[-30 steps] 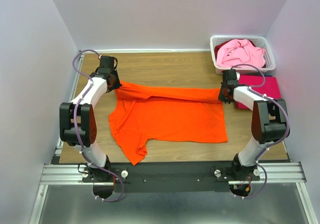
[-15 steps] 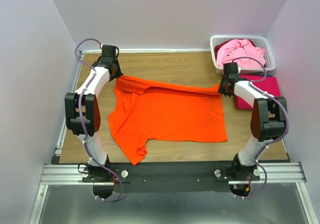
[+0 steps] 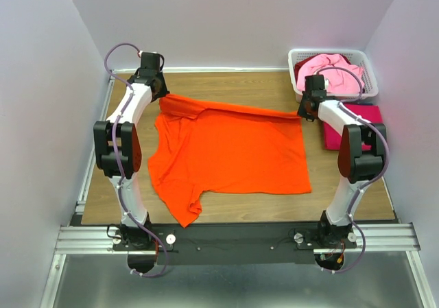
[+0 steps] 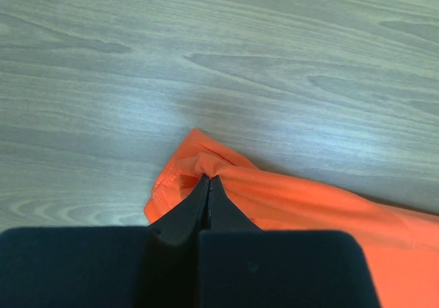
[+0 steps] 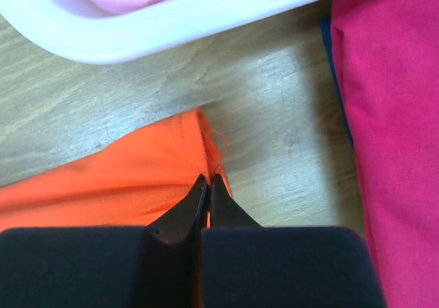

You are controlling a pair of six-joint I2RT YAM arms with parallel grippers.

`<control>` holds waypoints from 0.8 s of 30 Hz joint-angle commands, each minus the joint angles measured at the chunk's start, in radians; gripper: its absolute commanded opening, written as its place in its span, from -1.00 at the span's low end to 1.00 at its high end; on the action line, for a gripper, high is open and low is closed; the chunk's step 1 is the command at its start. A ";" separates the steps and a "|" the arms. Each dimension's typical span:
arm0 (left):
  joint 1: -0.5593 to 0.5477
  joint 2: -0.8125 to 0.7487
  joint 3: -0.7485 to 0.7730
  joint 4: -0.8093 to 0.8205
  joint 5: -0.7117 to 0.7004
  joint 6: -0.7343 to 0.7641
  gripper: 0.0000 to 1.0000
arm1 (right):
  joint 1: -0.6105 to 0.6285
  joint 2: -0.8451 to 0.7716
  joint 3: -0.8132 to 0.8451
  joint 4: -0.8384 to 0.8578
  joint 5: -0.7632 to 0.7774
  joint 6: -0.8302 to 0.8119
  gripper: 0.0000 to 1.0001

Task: Fold and stack the t-shirts
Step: Fold the tshirt

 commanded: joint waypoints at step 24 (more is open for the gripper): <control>0.022 -0.255 -0.368 0.027 -0.055 0.021 -1.00 | -0.016 -0.125 -0.238 -0.024 -0.077 0.020 -0.89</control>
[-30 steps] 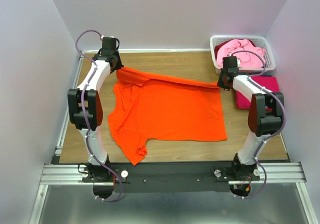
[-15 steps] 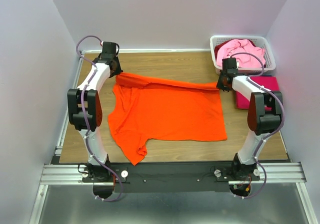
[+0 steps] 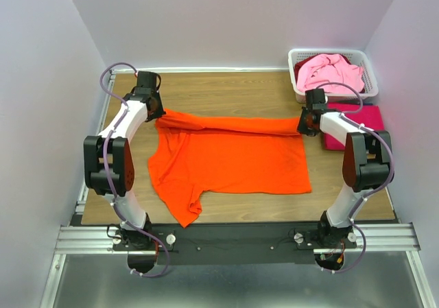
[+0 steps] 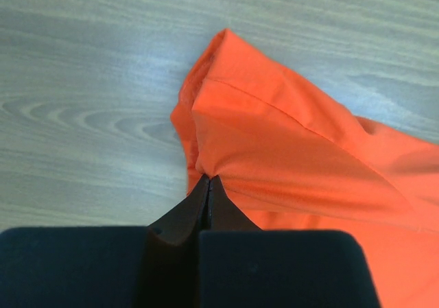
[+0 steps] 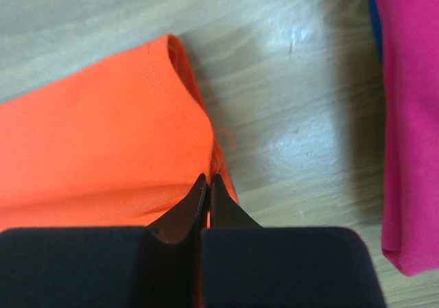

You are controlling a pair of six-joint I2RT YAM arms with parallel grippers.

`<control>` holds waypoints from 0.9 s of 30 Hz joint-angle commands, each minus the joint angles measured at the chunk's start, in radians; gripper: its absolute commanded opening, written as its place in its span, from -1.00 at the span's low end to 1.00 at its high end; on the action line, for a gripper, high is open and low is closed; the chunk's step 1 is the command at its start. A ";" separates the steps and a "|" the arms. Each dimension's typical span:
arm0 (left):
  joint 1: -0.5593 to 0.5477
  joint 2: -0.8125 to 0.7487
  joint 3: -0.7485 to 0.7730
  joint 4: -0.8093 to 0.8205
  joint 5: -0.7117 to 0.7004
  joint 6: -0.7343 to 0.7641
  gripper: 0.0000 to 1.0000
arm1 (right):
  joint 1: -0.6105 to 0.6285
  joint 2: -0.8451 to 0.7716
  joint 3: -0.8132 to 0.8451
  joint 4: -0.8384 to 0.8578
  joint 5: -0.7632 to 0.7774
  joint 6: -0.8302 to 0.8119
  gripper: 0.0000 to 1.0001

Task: Fold and stack the t-shirts
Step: Fold the tshirt

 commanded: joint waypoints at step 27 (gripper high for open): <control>-0.004 0.045 -0.028 0.138 -0.004 -0.024 -1.00 | 0.054 -0.185 0.027 -0.036 -0.221 -0.033 0.25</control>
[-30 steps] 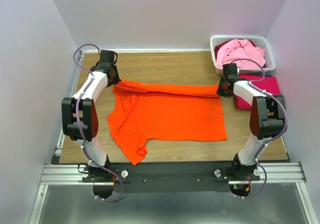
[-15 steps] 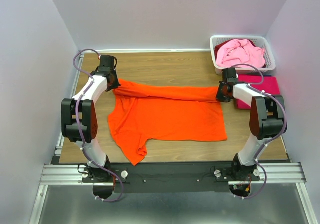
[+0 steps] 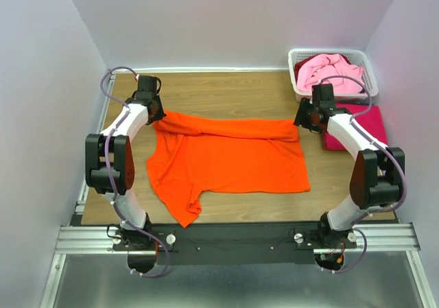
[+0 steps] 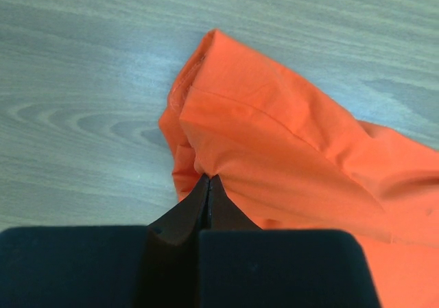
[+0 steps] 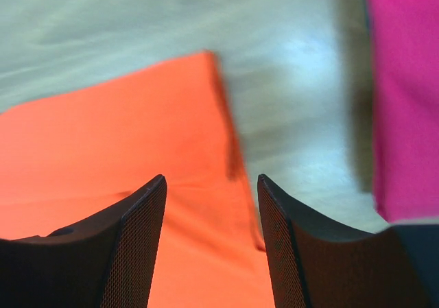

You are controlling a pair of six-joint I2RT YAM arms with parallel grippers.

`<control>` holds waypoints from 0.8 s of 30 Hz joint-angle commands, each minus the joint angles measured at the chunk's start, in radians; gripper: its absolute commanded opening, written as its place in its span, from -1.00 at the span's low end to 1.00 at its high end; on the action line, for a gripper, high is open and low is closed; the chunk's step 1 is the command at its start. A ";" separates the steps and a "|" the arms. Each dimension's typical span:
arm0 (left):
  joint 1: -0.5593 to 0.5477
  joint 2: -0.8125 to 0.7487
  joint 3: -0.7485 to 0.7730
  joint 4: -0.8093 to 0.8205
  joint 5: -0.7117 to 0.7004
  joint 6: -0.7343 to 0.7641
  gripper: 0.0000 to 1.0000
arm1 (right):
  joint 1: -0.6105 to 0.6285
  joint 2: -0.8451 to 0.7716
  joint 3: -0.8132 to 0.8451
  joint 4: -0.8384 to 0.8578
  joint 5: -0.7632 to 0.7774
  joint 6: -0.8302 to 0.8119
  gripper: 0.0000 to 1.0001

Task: Fold and stack the t-shirts
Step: Fold the tshirt

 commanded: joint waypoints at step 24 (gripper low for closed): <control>-0.038 0.338 0.359 0.091 0.016 -0.012 -0.96 | 0.486 0.596 0.266 0.978 -0.654 0.214 0.10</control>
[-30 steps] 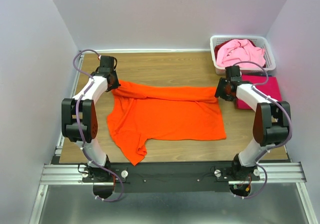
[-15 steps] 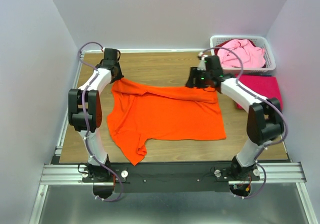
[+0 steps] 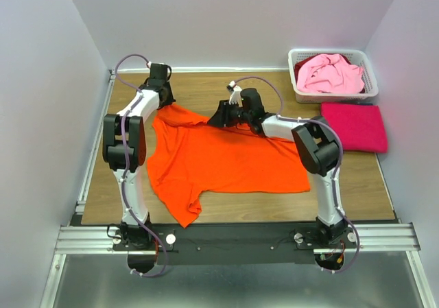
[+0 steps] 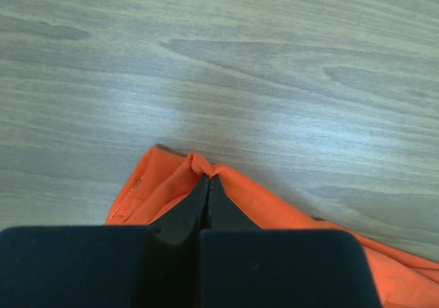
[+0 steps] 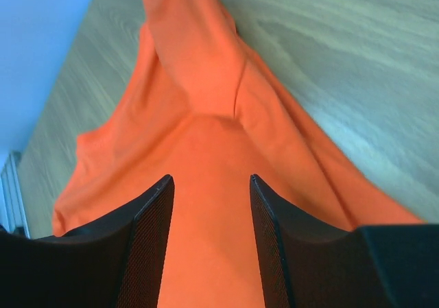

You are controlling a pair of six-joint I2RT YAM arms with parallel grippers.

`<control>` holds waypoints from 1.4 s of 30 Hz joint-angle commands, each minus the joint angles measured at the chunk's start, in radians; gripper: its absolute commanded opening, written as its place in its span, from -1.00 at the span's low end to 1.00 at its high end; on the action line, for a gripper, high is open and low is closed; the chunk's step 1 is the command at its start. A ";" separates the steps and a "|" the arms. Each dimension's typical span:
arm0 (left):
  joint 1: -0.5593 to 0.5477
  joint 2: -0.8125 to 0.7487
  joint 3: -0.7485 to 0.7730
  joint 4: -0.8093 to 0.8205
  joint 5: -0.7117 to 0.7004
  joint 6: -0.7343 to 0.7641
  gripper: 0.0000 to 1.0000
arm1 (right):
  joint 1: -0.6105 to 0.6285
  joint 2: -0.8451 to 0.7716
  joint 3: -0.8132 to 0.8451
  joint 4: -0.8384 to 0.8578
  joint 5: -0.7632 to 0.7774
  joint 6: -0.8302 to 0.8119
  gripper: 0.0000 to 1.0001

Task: Fold and stack the t-shirts
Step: Fold the tshirt

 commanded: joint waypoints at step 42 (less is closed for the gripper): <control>-0.007 -0.559 -0.508 0.221 -0.027 -0.022 0.03 | 0.143 0.377 0.284 0.277 0.146 0.070 -0.22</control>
